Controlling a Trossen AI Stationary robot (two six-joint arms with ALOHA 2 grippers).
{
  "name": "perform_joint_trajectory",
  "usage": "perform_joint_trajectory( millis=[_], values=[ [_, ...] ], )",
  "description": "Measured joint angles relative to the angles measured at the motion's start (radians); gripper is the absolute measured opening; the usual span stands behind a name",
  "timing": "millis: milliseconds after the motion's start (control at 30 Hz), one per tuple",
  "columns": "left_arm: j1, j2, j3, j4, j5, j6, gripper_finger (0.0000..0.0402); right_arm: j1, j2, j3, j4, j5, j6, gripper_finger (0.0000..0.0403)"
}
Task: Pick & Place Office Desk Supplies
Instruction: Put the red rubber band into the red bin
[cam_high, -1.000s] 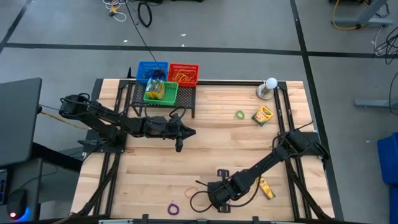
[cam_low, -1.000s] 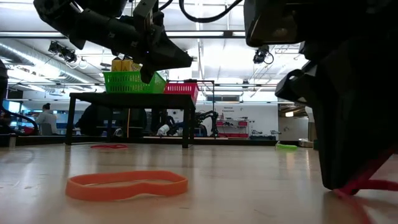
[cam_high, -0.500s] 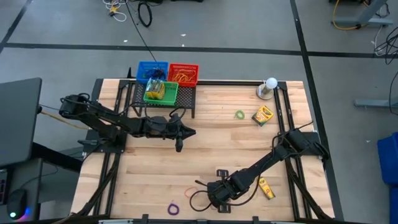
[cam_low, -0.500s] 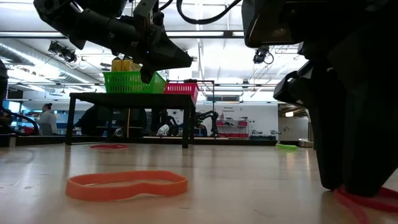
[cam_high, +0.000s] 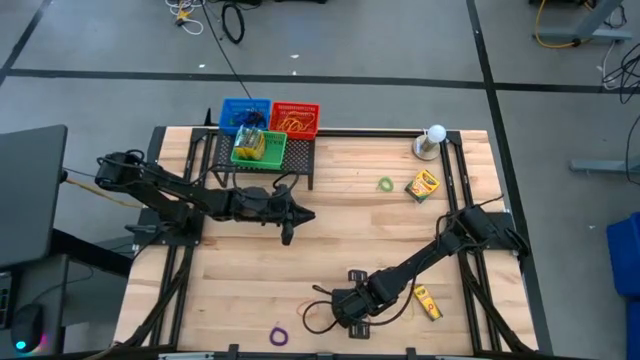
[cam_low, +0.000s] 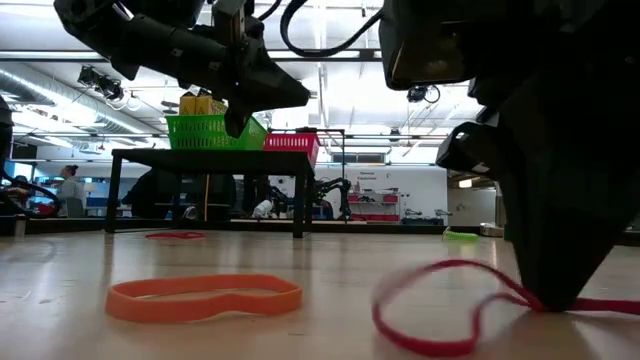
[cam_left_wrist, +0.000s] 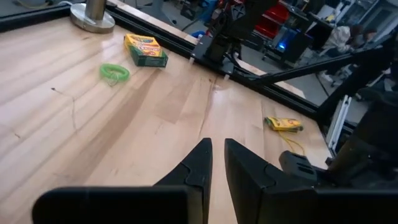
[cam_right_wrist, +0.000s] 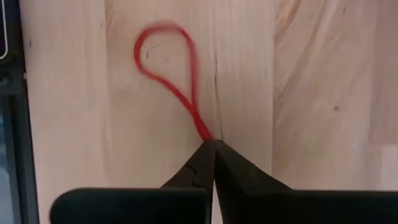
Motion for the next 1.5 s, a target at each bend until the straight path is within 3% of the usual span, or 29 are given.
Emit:
perform_joint_trajectory(
  millis=[333, 500, 667, 800, 967, 1100, 1233, 1333, 1500],
  values=[
    [-0.003, 0.000, 0.000, 0.000, 0.027, -0.065, 0.0050, -0.014, -0.103, -0.004, -0.068, -0.001, -0.007, 0.0003],
    [-0.020, 0.000, 0.000, 0.004, 0.061, -0.079, 0.0050, -0.017, -0.193, -0.003, -0.085, 0.091, 0.034, 0.0002],
    [-0.062, 0.000, 0.000, 0.047, 0.075, -0.079, 0.0057, -0.030, -0.282, -0.003, -0.145, 0.258, 0.101, 0.0001],
    [-0.100, 0.000, 0.000, 0.082, 0.064, -0.080, 0.0086, -0.067, -0.341, -0.002, -0.173, 0.384, 0.104, 0.0001],
    [-0.136, 0.000, 0.019, 0.075, 0.052, -0.080, 0.0139, -0.131, -0.379, -0.001, -0.173, 0.455, 0.051, 0.0001],
    [-0.157, -0.001, 0.081, -0.005, 0.032, -0.060, 0.0185, -0.182, -0.385, -0.001, -0.159, 0.464, -0.021, 0.0001],
    [-0.165, 0.005, 0.165, -0.177, -0.055, 0.015, 0.0219, -0.222, -0.385, -0.001, -0.127, 0.464, -0.075, 0.0000],
    [-0.164, 0.023, 0.214, -0.279, -0.084, 0.056, 0.0232, -0.243, -0.385, -0.001, -0.083, 0.462, -0.103, 0.0000],
    [-0.163, 0.048, 0.241, -0.301, -0.060, 0.104, 0.0232, -0.262, -0.385, -0.001, -0.002, 0.451, -0.137, 0.0000]
  ],
)
